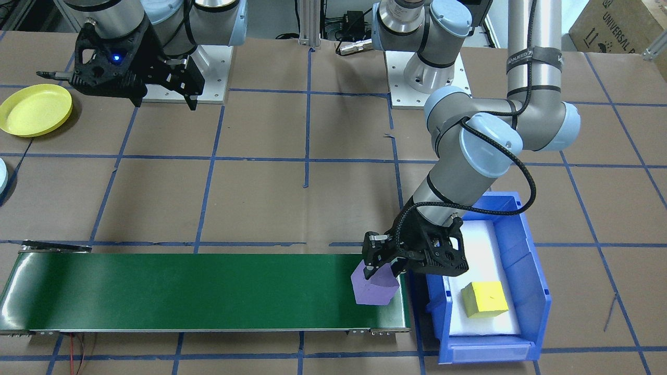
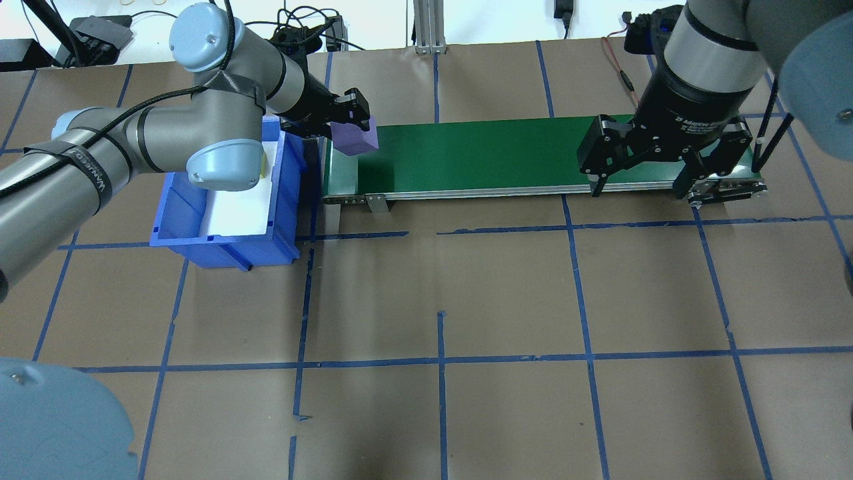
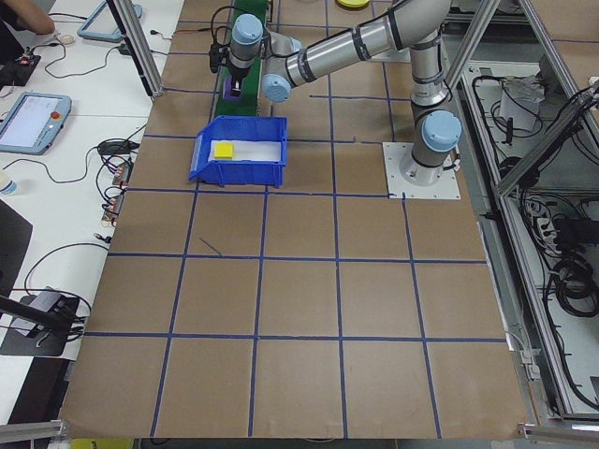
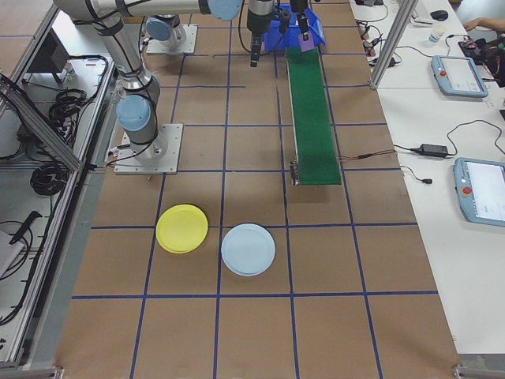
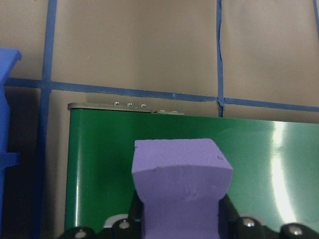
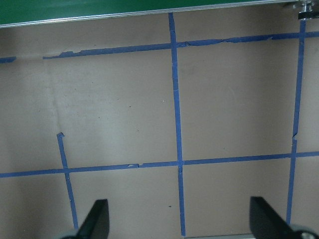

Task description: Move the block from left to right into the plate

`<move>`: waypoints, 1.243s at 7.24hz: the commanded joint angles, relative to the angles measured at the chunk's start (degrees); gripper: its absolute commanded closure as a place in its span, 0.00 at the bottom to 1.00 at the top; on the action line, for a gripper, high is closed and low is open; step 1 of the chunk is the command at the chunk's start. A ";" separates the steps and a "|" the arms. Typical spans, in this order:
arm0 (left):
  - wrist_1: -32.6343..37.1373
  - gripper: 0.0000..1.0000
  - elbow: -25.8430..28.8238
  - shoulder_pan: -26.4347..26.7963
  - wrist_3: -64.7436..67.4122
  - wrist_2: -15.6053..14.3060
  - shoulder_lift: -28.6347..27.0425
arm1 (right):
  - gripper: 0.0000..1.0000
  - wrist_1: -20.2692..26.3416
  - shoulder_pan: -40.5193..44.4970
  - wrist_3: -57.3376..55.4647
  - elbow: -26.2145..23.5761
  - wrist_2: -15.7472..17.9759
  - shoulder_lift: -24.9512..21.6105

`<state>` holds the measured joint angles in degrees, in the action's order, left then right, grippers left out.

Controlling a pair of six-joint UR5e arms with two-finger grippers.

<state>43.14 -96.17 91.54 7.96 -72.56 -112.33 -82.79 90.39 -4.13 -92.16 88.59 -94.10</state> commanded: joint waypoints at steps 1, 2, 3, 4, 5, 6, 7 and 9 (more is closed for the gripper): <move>4.90 0.00 1.06 -0.30 -0.66 -5.09 3.32 | 0.00 0.00 -0.04 0.00 -0.04 0.00 0.06; 5.98 0.00 1.24 -1.26 -0.75 -6.18 4.21 | 0.00 0.00 -0.04 0.00 -0.04 0.00 -0.03; 6.17 0.00 1.33 -4.75 -2.75 -5.84 4.31 | 0.00 0.09 -0.12 0.00 -0.04 0.09 -0.03; 6.26 0.00 1.60 -9.40 -10.17 -5.57 4.31 | 0.00 0.00 -0.12 0.00 -0.04 0.09 -0.03; 6.43 0.00 1.68 -12.49 -15.46 -5.66 4.05 | 0.00 0.00 -0.12 0.00 -0.04 0.09 0.06; 6.43 0.00 1.86 -13.22 -16.04 -5.92 2.83 | 0.00 -0.09 0.05 0.00 -0.04 -0.08 0.06; 6.43 0.00 2.56 -13.31 -16.31 -6.27 1.34 | 0.00 0.00 0.05 -0.09 -0.04 -0.17 0.06; 6.35 0.00 5.63 -14.10 -16.05 -6.36 -3.49 | 0.00 0.00 0.05 -0.09 -0.04 0.00 -0.03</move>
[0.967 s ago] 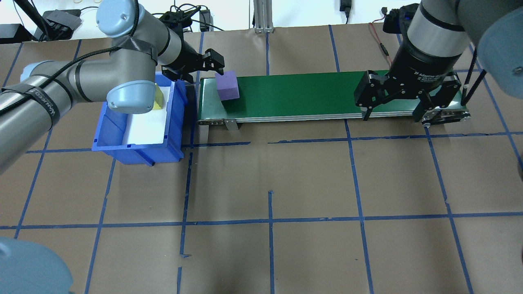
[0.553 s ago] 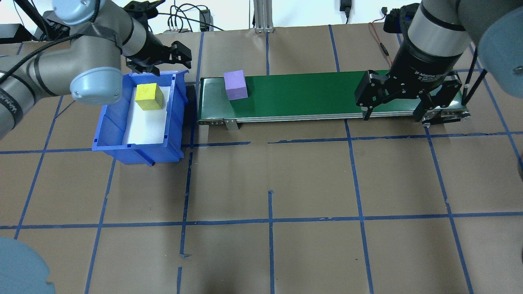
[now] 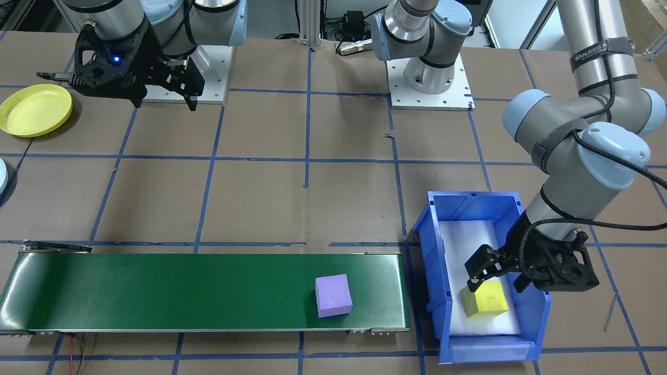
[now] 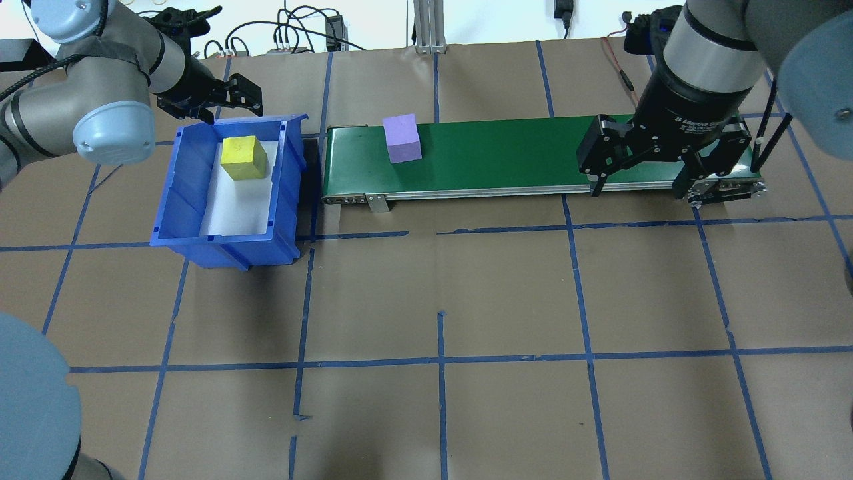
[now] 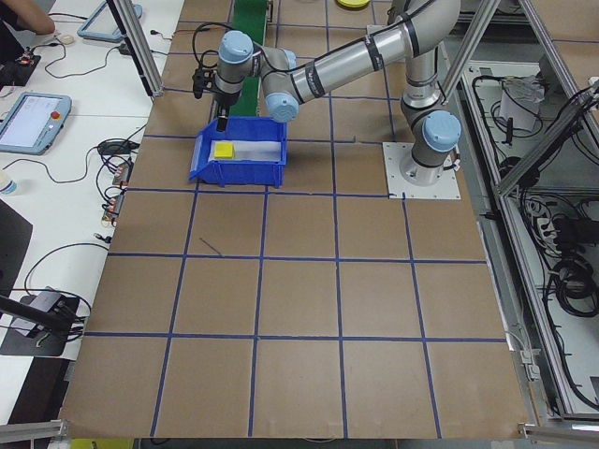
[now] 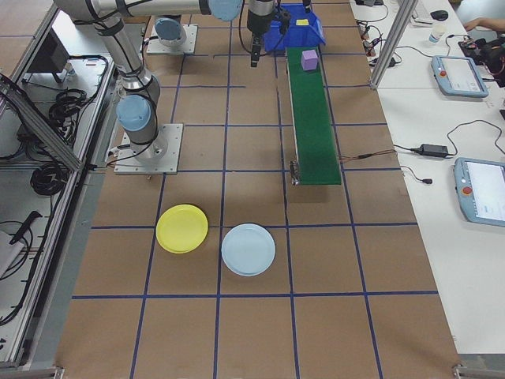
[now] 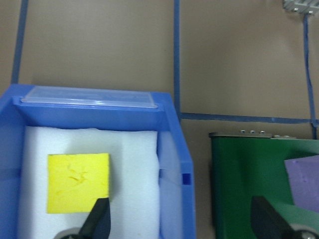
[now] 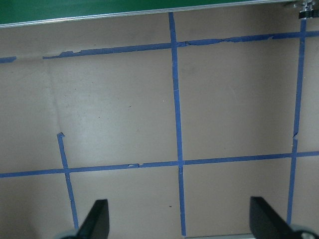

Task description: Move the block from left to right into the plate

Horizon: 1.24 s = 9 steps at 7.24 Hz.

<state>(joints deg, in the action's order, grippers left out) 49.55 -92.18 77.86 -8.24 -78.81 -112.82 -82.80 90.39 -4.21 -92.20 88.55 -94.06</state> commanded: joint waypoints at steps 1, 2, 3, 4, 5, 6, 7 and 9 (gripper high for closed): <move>-0.15 0.00 2.87 -0.43 0.42 -0.12 -5.46 | 0.00 0.01 0.05 0.08 0.00 0.05 0.02; -0.15 0.00 3.32 -0.52 0.16 -0.12 -6.09 | 0.00 0.01 -0.13 -0.01 0.00 0.05 0.02; -0.15 0.00 3.32 -0.52 0.07 -0.12 -6.10 | 0.00 0.01 -0.22 0.08 0.00 -0.04 0.10; -0.32 0.00 3.32 -0.52 -0.19 -1.07 -6.79 | 0.00 0.53 0.39 -0.01 -0.44 0.13 -0.24; -0.33 0.00 2.89 -0.52 -0.19 -4.74 -7.50 | 0.00 0.45 -0.21 0.95 -0.61 2.57 0.01; -0.33 0.00 2.45 -0.52 -0.19 -4.95 -7.59 | 0.00 -0.25 -0.57 2.70 -0.18 4.94 0.19; -0.33 0.00 2.18 -0.52 -0.28 -4.95 -7.59 | 0.00 -3.21 -0.92 2.80 0.00 4.97 0.28; -0.50 0.00 1.74 -0.52 -0.11 -4.86 -8.72 | 0.00 -7.64 -1.97 4.64 -0.18 5.49 0.98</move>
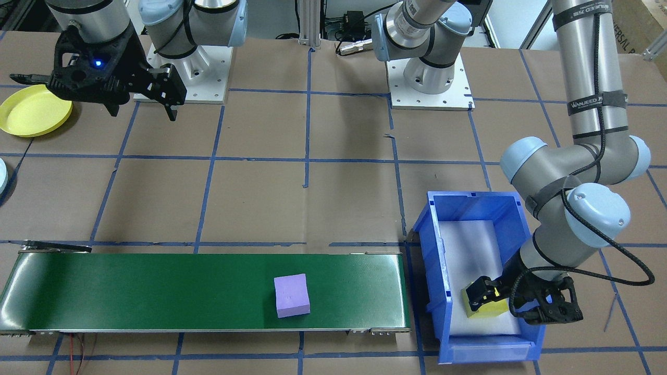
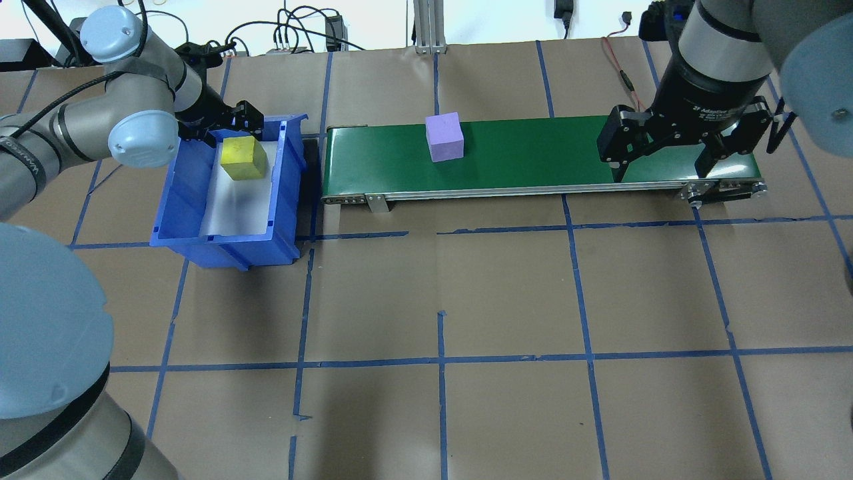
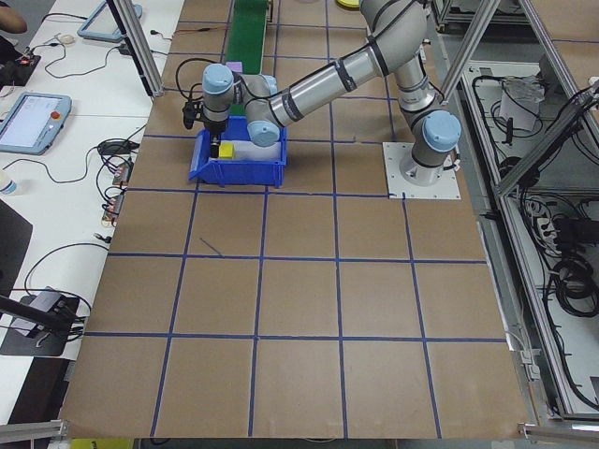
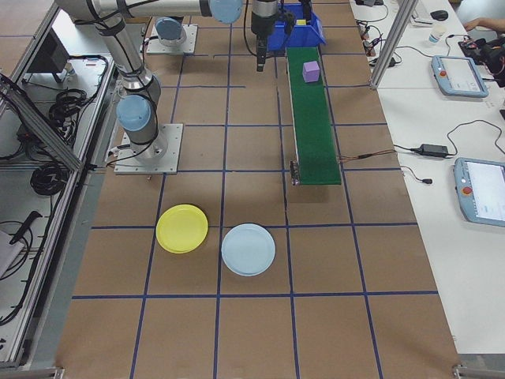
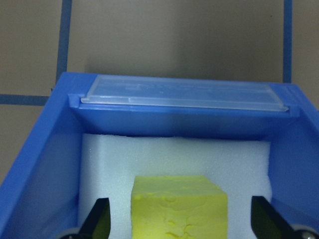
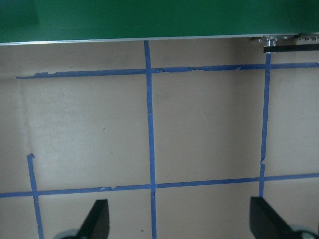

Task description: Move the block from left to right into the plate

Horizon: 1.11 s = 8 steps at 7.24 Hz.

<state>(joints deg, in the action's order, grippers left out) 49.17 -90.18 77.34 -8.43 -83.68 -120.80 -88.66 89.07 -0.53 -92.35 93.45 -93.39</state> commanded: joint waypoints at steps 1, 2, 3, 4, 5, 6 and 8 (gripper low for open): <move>-0.22 0.01 -0.35 0.00 0.00 0.09 -1.10 | 0.00 -1.86 -2.40 2.28 0.06 -1.67 1.79; -0.48 0.26 -0.87 0.00 -0.87 -0.08 -1.36 | 0.00 -2.21 -5.46 2.64 0.76 -6.04 5.11; -0.48 0.57 -2.36 0.00 -3.58 -0.08 -1.19 | 0.00 -3.35 -8.45 4.99 1.73 -7.05 8.19; -0.66 0.67 -2.46 0.00 -5.96 0.00 0.64 | 0.00 -8.49 -9.61 10.93 1.65 -7.06 13.18; 0.04 0.67 -1.85 0.09 -6.07 0.18 4.22 | 0.00 -16.29 -10.75 12.64 2.00 -7.06 16.71; 0.31 0.67 -2.02 0.78 -5.89 0.62 8.18 | 0.00 -19.76 -10.85 13.97 2.00 -7.14 18.75; 0.13 0.67 -1.76 7.34 -2.49 3.07 14.08 | 0.00 -22.41 -10.94 18.98 2.09 -7.23 20.17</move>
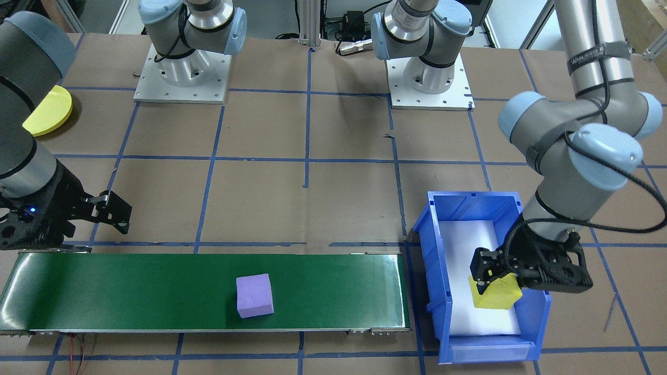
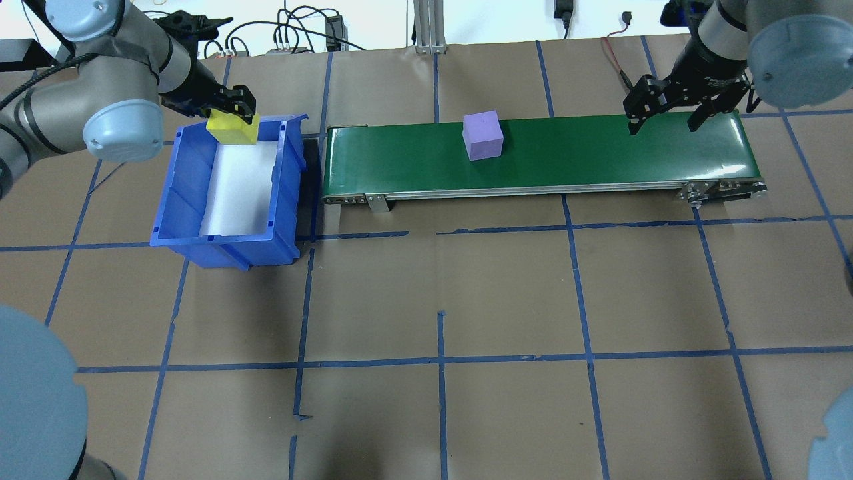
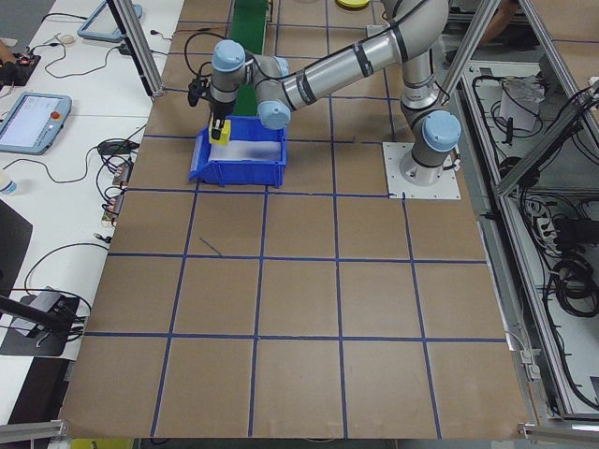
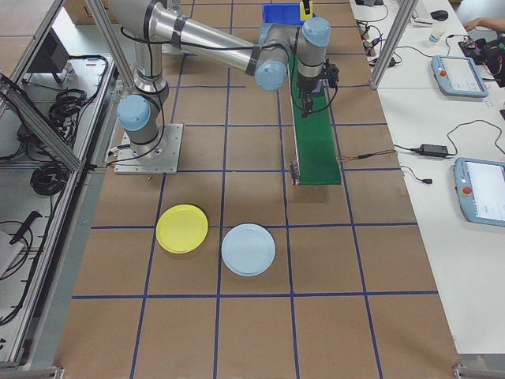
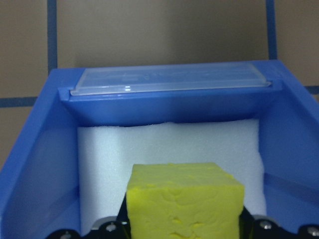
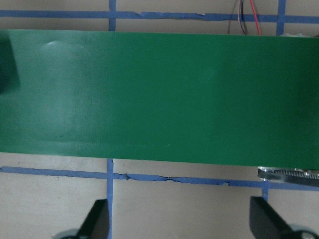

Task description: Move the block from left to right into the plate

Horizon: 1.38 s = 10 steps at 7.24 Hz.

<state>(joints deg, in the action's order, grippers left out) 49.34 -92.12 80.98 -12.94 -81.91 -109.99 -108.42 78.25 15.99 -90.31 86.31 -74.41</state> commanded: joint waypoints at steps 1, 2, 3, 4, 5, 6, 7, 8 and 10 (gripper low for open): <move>-0.56 0.67 0.01 7.23 8.66 1.57 3.20 | 0.00 -5.20 -0.12 3.43 0.05 -2.96 3.63; -1.00 0.67 -0.51 10.48 11.86 1.49 2.59 | 0.00 -5.40 -0.12 3.52 0.22 -8.47 5.83; -1.35 0.66 -1.13 12.08 12.41 1.40 1.81 | 0.00 -9.67 -0.12 3.79 1.62 -9.74 7.16; -4.23 0.66 -2.00 12.97 13.11 1.31 -0.55 | 0.00 -10.58 -0.12 3.79 2.85 -13.06 9.43; -8.52 0.66 -2.71 14.72 14.16 1.23 -3.27 | 0.00 -11.28 -0.12 3.70 3.21 -18.40 10.85; -9.95 0.64 -2.80 15.78 14.26 1.14 -5.39 | 0.00 -12.33 -0.12 3.27 3.39 -18.89 11.30; -9.97 0.38 -2.80 15.88 14.26 1.05 -6.02 | 0.00 -12.61 0.06 1.61 3.04 -18.98 11.39; -9.88 0.13 -2.80 15.88 14.26 0.88 -6.02 | 0.00 -12.70 0.23 0.90 2.86 -18.55 10.95; -9.79 0.00 -2.37 15.88 14.00 0.70 -4.72 | 0.00 -14.35 3.64 -4.36 2.51 -18.29 11.21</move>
<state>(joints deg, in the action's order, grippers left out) 39.52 -94.78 96.82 1.26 -81.09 -115.61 -121.48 79.75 14.47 -87.61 67.80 -63.42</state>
